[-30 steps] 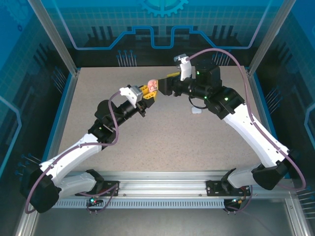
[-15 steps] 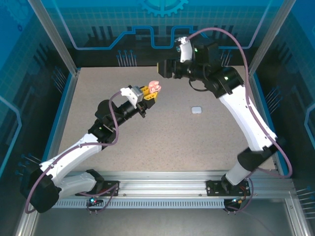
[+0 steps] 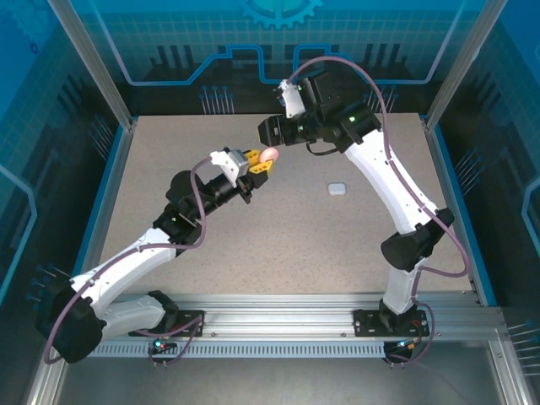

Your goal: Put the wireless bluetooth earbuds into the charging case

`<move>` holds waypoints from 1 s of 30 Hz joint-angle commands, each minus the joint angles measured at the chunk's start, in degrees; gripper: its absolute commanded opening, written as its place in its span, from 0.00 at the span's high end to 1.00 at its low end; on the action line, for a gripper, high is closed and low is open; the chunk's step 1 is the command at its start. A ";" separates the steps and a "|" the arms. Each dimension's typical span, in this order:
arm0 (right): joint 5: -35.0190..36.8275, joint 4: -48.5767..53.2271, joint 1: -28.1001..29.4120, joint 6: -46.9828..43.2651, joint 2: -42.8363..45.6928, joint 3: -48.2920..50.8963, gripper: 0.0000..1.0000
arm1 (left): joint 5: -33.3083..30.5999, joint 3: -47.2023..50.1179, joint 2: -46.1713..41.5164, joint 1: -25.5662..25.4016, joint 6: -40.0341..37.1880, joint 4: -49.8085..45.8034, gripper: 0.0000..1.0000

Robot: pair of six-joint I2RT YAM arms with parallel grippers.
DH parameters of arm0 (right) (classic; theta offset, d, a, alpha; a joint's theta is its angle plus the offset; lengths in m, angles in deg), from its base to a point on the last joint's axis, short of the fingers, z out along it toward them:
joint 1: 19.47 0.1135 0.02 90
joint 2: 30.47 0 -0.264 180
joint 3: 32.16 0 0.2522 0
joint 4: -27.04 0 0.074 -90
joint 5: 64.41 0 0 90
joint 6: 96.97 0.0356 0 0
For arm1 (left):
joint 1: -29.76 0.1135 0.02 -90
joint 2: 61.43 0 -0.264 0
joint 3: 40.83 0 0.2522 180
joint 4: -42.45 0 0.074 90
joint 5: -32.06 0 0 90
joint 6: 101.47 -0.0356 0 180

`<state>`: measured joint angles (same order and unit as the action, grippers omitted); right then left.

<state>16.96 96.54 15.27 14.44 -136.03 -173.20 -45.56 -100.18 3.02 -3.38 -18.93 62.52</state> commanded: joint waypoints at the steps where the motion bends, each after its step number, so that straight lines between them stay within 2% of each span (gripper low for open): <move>1: 1.22 2.75 2.48 -1.87 6.45 4.18 0.43 | 0.00 -2.36 0.76 -0.32 -0.16 0.26 1.00; 3: 2.31 2.46 3.19 -1.76 9.44 7.61 0.43 | -0.45 -2.58 1.01 -0.26 -0.18 0.27 1.00; 6: 7.88 -0.69 2.67 0.44 14.36 13.90 0.42 | -0.78 -2.99 1.68 -0.29 0.57 -0.06 1.00; 9: 12.68 -4.70 -1.52 5.79 18.83 20.37 0.37 | -1.34 -3.17 3.15 -0.32 3.44 -1.93 1.00; 12: 12.13 -9.49 -7.41 10.47 22.75 29.01 0.34 | -3.06 -2.03 6.00 -0.32 8.76 -3.38 1.00; 15: 11.58 -12.15 -10.45 12.05 25.41 36.91 0.34 | -4.03 -0.11 9.22 -0.32 15.43 -3.99 1.00; 22: 12.19 -16.98 -13.29 12.95 30.57 53.13 0.33 | -6.32 1.88 17.66 -0.31 26.41 -3.59 1.00; 30: 13.44 -19.43 -13.81 13.99 33.65 63.10 0.33 | -6.55 -2.58 27.50 -0.42 33.26 -5.60 1.00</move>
<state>29.05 80.08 2.23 27.16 -104.49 -112.18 -51.09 -99.41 28.37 -4.04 9.74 57.38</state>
